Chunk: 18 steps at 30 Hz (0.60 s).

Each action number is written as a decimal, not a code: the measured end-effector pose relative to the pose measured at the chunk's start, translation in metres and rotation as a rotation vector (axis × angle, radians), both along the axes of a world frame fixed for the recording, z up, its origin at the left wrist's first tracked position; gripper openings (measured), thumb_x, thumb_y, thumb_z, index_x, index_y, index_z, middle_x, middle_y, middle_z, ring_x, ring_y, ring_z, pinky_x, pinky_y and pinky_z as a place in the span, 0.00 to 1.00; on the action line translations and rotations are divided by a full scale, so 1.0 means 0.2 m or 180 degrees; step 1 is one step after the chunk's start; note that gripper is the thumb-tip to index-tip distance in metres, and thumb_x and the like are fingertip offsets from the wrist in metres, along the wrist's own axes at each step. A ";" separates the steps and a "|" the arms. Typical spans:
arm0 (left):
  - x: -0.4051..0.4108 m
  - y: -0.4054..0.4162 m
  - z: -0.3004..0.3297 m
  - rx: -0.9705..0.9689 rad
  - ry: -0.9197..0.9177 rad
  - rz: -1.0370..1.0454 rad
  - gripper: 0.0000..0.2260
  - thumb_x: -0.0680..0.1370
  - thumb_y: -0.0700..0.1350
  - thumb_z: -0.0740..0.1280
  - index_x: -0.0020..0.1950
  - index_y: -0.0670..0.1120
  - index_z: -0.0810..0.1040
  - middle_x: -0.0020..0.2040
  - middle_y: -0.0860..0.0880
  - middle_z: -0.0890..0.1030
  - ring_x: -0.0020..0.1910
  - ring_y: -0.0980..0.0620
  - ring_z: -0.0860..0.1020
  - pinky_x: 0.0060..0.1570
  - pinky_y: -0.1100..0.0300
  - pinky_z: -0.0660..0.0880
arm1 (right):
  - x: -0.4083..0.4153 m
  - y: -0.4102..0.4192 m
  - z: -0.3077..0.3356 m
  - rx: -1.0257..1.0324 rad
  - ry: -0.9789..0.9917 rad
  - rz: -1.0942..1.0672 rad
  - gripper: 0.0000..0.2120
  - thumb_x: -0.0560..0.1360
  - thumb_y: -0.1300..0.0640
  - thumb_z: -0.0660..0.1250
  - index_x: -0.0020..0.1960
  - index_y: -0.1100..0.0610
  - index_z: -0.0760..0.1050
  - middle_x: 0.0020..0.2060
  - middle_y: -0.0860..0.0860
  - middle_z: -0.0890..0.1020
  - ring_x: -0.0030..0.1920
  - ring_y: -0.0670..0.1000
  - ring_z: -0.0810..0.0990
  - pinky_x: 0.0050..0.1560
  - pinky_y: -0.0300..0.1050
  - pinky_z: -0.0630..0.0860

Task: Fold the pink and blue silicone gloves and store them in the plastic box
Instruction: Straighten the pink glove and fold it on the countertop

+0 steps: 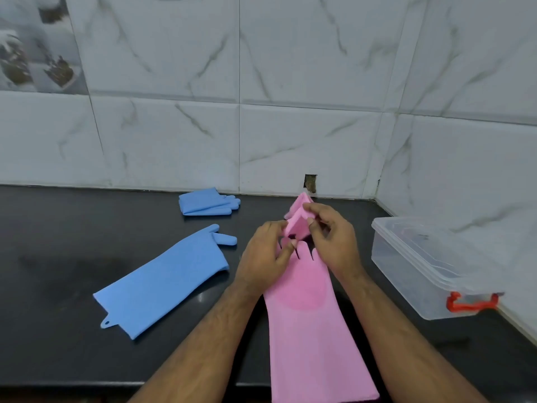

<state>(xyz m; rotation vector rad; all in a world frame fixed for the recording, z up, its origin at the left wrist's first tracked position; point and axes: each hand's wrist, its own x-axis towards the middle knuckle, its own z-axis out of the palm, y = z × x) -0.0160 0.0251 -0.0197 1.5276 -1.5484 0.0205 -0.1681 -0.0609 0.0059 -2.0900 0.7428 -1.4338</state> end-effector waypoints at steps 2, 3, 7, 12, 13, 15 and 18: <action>0.00 -0.02 0.00 -0.0061 0.0068 -0.0022 0.27 0.81 0.56 0.68 0.76 0.46 0.70 0.67 0.49 0.76 0.64 0.53 0.74 0.63 0.52 0.74 | 0.02 0.03 0.02 0.0022 -0.0150 0.0240 0.17 0.81 0.64 0.67 0.66 0.49 0.81 0.63 0.39 0.82 0.61 0.41 0.81 0.56 0.30 0.75; 0.01 -0.03 0.00 -0.0116 0.0099 0.0026 0.30 0.80 0.57 0.70 0.77 0.45 0.68 0.69 0.49 0.74 0.66 0.53 0.73 0.63 0.53 0.74 | 0.03 0.04 0.02 0.0007 -0.0175 0.0333 0.16 0.81 0.63 0.67 0.66 0.49 0.81 0.63 0.37 0.81 0.61 0.42 0.81 0.56 0.30 0.75; 0.03 -0.08 0.05 -0.0366 0.0332 0.0224 0.35 0.78 0.58 0.71 0.79 0.46 0.63 0.71 0.49 0.70 0.63 0.58 0.72 0.55 0.59 0.76 | 0.06 0.06 0.05 0.0084 -0.0203 0.0758 0.17 0.81 0.64 0.67 0.67 0.50 0.81 0.66 0.36 0.80 0.64 0.43 0.80 0.57 0.31 0.76; 0.03 -0.15 0.11 -0.0755 0.0783 0.0126 0.21 0.79 0.54 0.66 0.68 0.44 0.74 0.62 0.48 0.75 0.53 0.54 0.77 0.49 0.48 0.80 | 0.12 0.08 0.06 -0.0366 -0.0270 0.1029 0.20 0.81 0.63 0.65 0.71 0.53 0.77 0.64 0.43 0.82 0.66 0.49 0.80 0.63 0.36 0.75; 0.03 -0.16 0.11 -0.0834 0.0851 0.0113 0.17 0.80 0.49 0.66 0.66 0.44 0.76 0.59 0.47 0.77 0.52 0.53 0.78 0.50 0.46 0.79 | 0.12 0.08 0.06 -0.0499 -0.0282 0.0929 0.21 0.82 0.62 0.64 0.74 0.52 0.74 0.64 0.45 0.82 0.66 0.51 0.79 0.63 0.38 0.75; 0.04 -0.17 0.12 -0.0875 0.0974 0.0099 0.12 0.83 0.43 0.66 0.65 0.43 0.78 0.55 0.46 0.81 0.53 0.50 0.81 0.53 0.47 0.79 | 0.13 0.07 0.07 -0.0808 -0.0341 0.0496 0.23 0.83 0.60 0.61 0.77 0.51 0.68 0.63 0.46 0.81 0.65 0.50 0.78 0.63 0.39 0.73; 0.01 -0.15 0.16 -0.1055 0.1067 -0.0031 0.07 0.84 0.43 0.65 0.60 0.43 0.79 0.49 0.51 0.82 0.49 0.57 0.80 0.49 0.61 0.76 | 0.12 0.04 0.08 -0.1204 -0.0293 -0.0217 0.20 0.84 0.56 0.62 0.76 0.55 0.69 0.63 0.47 0.75 0.63 0.49 0.75 0.63 0.47 0.75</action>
